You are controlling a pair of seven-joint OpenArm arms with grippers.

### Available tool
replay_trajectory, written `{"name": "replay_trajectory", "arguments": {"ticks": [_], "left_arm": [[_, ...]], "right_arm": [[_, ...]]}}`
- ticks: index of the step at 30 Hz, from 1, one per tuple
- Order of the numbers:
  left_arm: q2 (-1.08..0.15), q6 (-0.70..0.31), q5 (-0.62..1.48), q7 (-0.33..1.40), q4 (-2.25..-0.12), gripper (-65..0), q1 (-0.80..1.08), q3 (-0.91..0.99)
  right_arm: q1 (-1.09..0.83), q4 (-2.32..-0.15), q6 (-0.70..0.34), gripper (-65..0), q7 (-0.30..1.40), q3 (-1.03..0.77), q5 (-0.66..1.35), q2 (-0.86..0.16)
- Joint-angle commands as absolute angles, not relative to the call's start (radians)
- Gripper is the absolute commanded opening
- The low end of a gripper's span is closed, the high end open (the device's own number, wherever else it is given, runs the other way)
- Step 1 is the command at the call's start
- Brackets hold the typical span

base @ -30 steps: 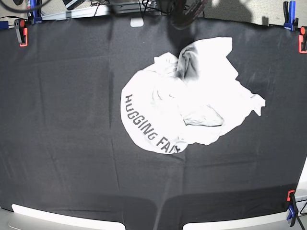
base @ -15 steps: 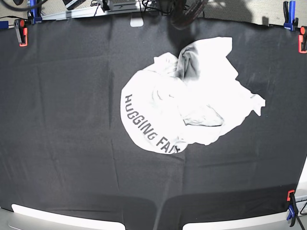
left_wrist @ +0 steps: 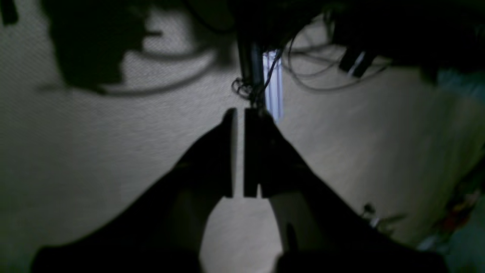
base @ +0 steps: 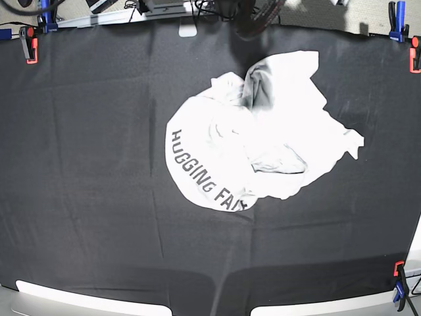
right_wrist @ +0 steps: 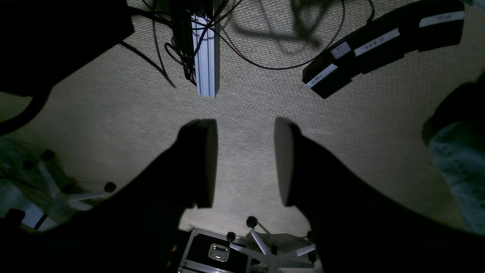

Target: Layout the t-shirt on the table in an organized manner, then fold the t-shirt properly

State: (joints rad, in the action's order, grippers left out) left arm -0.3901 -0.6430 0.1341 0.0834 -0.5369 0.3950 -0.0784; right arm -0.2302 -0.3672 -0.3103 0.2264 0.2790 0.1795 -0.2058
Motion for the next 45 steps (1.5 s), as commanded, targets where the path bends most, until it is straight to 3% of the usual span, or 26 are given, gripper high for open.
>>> {"name": "replay_trajectory", "arguments": {"ticks": [1, 7, 9, 15, 17, 20, 26, 30, 32, 37, 40, 45], "left_arm": [[-0.416, -0.698, 0.113, 0.106, -0.539, -64.2, 0.407, -0.078], [-0.435, -0.698, 0.080, 0.339, -0.539, -65.0, 0.408, -0.078], [-0.432, -0.698, 0.161, 0.369, -0.539, -65.0, 0.408, -0.078], [-0.427, -0.009, 0.519, 0.270, -0.539, -65.0, 0.408, -0.069], [-0.414, 0.147, 0.553, 0.208, -0.539, -65.0, 0.408, -0.017], [-0.380, 0.241, 0.572, 0.052, -0.539, -65.0, 0.417, 0.118], [-0.300, 0.237, 0.577, -0.274, -0.539, -65.0, 0.454, 0.285], [-0.261, 0.180, 0.489, -0.288, -0.539, -65.0, 0.466, 0.286], [-0.242, 0.087, 0.354, -0.261, -0.540, -65.0, 0.465, 0.286], [-0.230, -0.341, 0.099, -0.141, -0.540, -65.0, 0.460, 0.285], [-0.236, -0.377, 0.097, -0.099, -0.546, -65.0, 0.453, 0.285], [-0.255, -0.378, 0.098, 0.200, -0.546, -65.0, 0.395, 0.270]], "right_arm": [[-0.236, -0.369, -0.315, -40.8, 0.229, 0.277, 0.178, -0.213], [-0.236, -0.369, -0.316, -40.8, 0.229, 0.277, 0.178, -0.213], [-0.236, -0.369, -0.316, -40.8, 0.229, 0.277, 0.178, -0.213], [-0.249, -0.369, -0.315, -40.8, 0.223, 0.277, 0.178, -0.214], [-0.259, -0.369, -0.315, -40.8, 0.203, 0.277, 0.178, -0.213], [-0.266, -0.369, -0.315, -40.8, 0.144, 0.277, 0.178, -0.214], [-0.263, -0.369, -0.315, -40.8, 0.038, 0.277, 0.178, -0.215], [-0.263, -0.369, -0.315, -40.8, -0.049, 0.277, 0.178, -0.216], [-0.263, -0.369, -0.315, -40.8, -0.048, 0.277, 0.179, -0.216], [-0.269, -0.369, -0.315, -40.8, -0.046, 0.277, 0.179, -0.215], [-0.278, -0.369, -0.314, -40.8, -0.038, 0.277, 0.179, -0.216], [-0.285, -0.371, -0.314, -40.8, 0.048, 0.275, 0.187, -0.216]]}}
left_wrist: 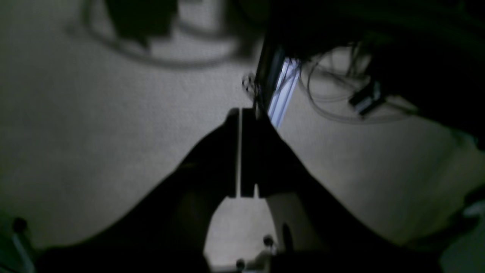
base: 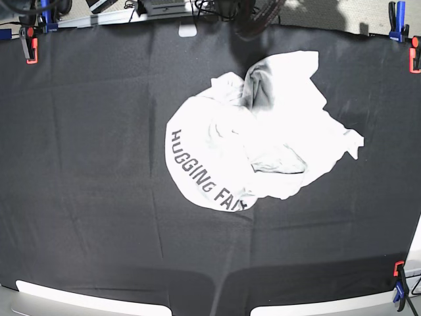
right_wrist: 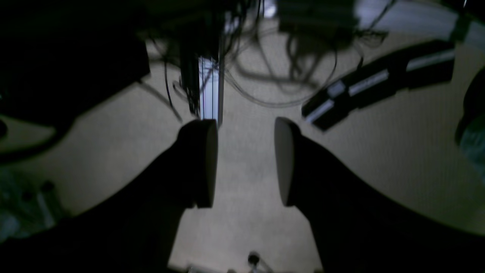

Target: Layout the t-shirt on the table in an organized manner, then fold the t-shirt properly

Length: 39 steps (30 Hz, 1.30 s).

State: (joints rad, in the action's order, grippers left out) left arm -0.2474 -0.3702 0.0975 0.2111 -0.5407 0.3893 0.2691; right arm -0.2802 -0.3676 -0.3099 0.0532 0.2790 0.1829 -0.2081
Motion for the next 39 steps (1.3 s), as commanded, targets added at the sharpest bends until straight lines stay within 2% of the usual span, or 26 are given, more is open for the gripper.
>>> {"name": "replay_trajectory", "arguments": {"ticks": [1, 3, 7, 11, 14, 19, 22, 28, 36, 39], "left_arm": [[-0.259, -0.378, 0.098, 0.208, -0.546, -65.0, 0.390, 0.255], [-0.267, -0.377, 0.114, 0.134, -0.547, -65.0, 0.391, 0.227], [-0.258, -0.379, 0.167, -0.175, -0.547, -65.0, 0.435, 0.219], [-0.253, -0.379, 0.165, -0.297, -0.547, -65.0, 0.498, 0.219], [-0.253, -0.379, 0.165, -0.402, -0.547, -65.0, 0.555, 0.219], [-0.253, -0.379, 0.165, -0.710, -0.553, -65.0, 0.668, 0.219], [-0.253, -0.379, 0.165, -0.765, -0.590, -65.0, 0.737, 0.221], [-0.253, -0.379, 0.165, -0.690, -0.784, -65.0, 0.879, 0.221], [-0.253, -0.378, 0.165, -0.278, -1.249, -65.0, 1.042, 0.224], [-0.250, -0.377, 0.165, -0.187, -1.438, -65.0, 1.098, 0.244]], "right_arm": [[-0.285, -0.375, -0.313, -40.8, 0.047, 0.275, 0.186, -0.219], [-0.286, -0.393, -0.314, -40.8, 0.041, 0.275, 0.187, -0.225], [-0.287, -0.439, -0.318, -40.8, 0.049, 0.275, 0.187, -0.236], [-0.324, -0.488, -0.386, -40.8, 0.123, 0.275, 0.187, -0.263], [-0.392, -0.560, -0.429, -40.8, 0.123, 0.275, 0.243, -0.304], [-0.543, -0.722, -0.491, -40.8, 0.125, 0.275, 0.377, -0.397], [-0.638, -0.825, -0.501, -40.8, 0.126, 0.275, 0.377, -0.445], [-0.807, -1.038, -0.502, -40.8, 0.148, 0.275, 0.374, -0.513], [-0.938, -1.272, -0.502, -40.8, 0.165, 0.268, 0.302, -0.532], [-0.964, -1.335, -0.502, -40.8, 0.187, 0.261, 0.284, -0.532]]}}
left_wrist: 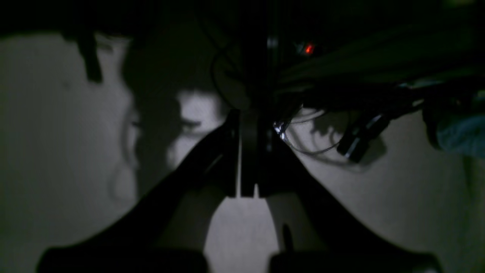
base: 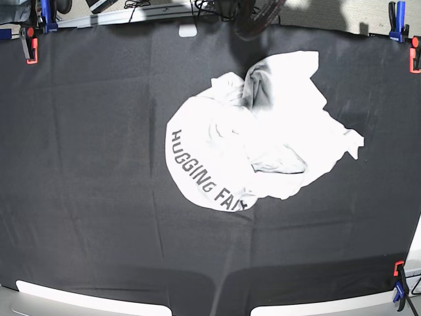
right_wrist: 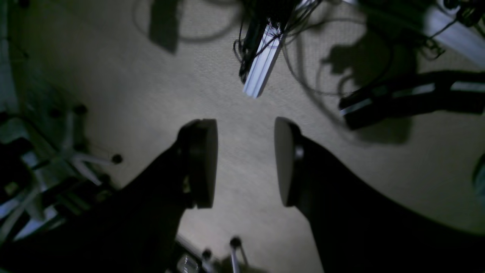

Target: Layout the t-shirt on the table in an organized manner, then fold the t-shirt properly

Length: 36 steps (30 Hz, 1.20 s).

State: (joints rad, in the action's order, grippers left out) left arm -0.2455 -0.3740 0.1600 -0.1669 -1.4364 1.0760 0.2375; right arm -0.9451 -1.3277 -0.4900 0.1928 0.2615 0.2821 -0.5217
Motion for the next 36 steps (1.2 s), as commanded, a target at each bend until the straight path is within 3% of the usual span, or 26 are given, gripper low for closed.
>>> {"name": "replay_trajectory", "arguments": {"ticks": [1, 9, 14, 19, 29, 36], "left_arm": [[-0.249, -0.378, 0.165, -0.166, -1.497, -65.0, 1.115, 0.258], [-0.247, -0.378, 0.197, 0.017, -1.796, -65.0, 1.144, 0.364], [-0.247, -0.379, 0.334, 0.039, -1.873, -65.0, 1.144, 0.392], [-0.247, -0.379, 0.342, 0.051, -1.943, -65.0, 1.141, 0.392], [-0.247, -0.378, 0.344, 0.478, -2.231, -65.0, 1.047, 0.464], [-0.248, -0.362, 0.362, 0.502, -2.356, -65.0, 0.913, 0.594]], "right_arm": [[-0.973, -1.356, -0.502, -40.8, 0.198, 0.254, 0.284, -0.532], [-1.040, -1.536, -0.552, -40.8, 0.210, 0.117, 0.291, -0.532], [-1.067, -1.663, -0.627, -40.8, 0.213, 0.006, 0.292, -0.532], [-1.067, -1.768, -0.638, -40.8, 0.253, -0.074, 0.316, -0.532], [-1.064, -2.002, -0.663, -40.8, 0.345, -0.273, 0.485, -0.532], [-1.015, -2.076, -0.662, -40.8, 0.376, -0.400, 0.615, -0.532]]}}
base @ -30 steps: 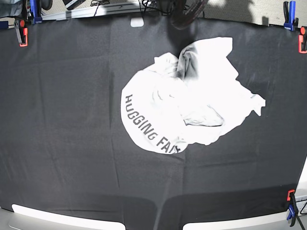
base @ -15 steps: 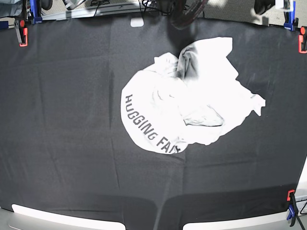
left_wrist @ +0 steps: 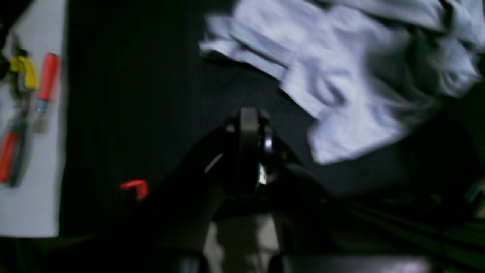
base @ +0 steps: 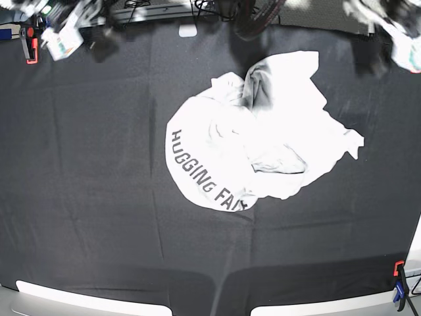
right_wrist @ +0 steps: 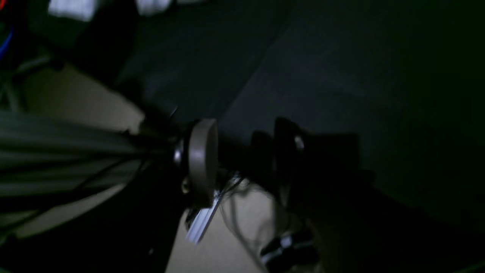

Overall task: Layout the t-shirt on the table in an organized manner, then fold the t-shirt properly
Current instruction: 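Move the right gripper down toward the crumpled white t-shirt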

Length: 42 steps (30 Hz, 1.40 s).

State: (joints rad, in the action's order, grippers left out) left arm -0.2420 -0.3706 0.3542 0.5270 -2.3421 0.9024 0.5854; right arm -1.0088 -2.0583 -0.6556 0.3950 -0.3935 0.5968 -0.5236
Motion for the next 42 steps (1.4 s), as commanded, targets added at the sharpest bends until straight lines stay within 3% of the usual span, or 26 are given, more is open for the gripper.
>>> {"name": "replay_trajectory", "arguments": {"ticks": [1, 7, 23, 29, 33, 36, 39, 42], "left_arm": [[-0.247, -0.333, 0.370, 0.510, -2.356, -65.0, 0.883, 0.606], [-0.247, -0.236, 0.363, 0.530, -2.356, -65.0, 0.732, 0.635], [-0.247, -0.234, 0.321, 0.387, -2.356, -65.0, 0.491, 0.635], [-0.247, -0.229, 0.478, 0.439, -2.356, -65.0, 0.490, 0.635], [-0.247, -0.048, 0.613, 0.606, -2.356, -65.0, 0.496, 0.635], [-0.247, 0.042, 0.612, 0.630, -2.356, -65.0, 0.496, 0.635], [-0.247, 0.027, 0.640, 0.654, -2.356, -65.0, 0.496, 0.635], [-0.247, -0.086, 0.598, 0.678, -2.356, -65.0, 0.499, 0.635]], "right_arm": [[-0.997, -2.075, -0.662, -40.8, 0.382, -0.406, 0.627, -0.531], [-0.847, -2.075, -0.662, -40.8, 0.397, -0.406, 0.636, -0.498], [-0.794, -2.075, -0.662, -40.8, 0.393, -0.406, 0.636, -0.473], [-0.792, -2.075, -0.662, -40.8, 0.402, -0.406, 0.636, -0.473], [-0.793, -2.075, -0.662, -40.8, 0.471, -0.406, 0.628, -0.455], [-0.789, -2.075, -0.663, -40.8, 0.465, -0.406, 0.630, -0.418], [-0.772, -2.075, -0.662, -40.8, 0.469, -0.406, 0.630, -0.378], [-0.741, -2.075, -0.663, -40.8, 0.474, -0.406, 0.632, -0.349]]}}
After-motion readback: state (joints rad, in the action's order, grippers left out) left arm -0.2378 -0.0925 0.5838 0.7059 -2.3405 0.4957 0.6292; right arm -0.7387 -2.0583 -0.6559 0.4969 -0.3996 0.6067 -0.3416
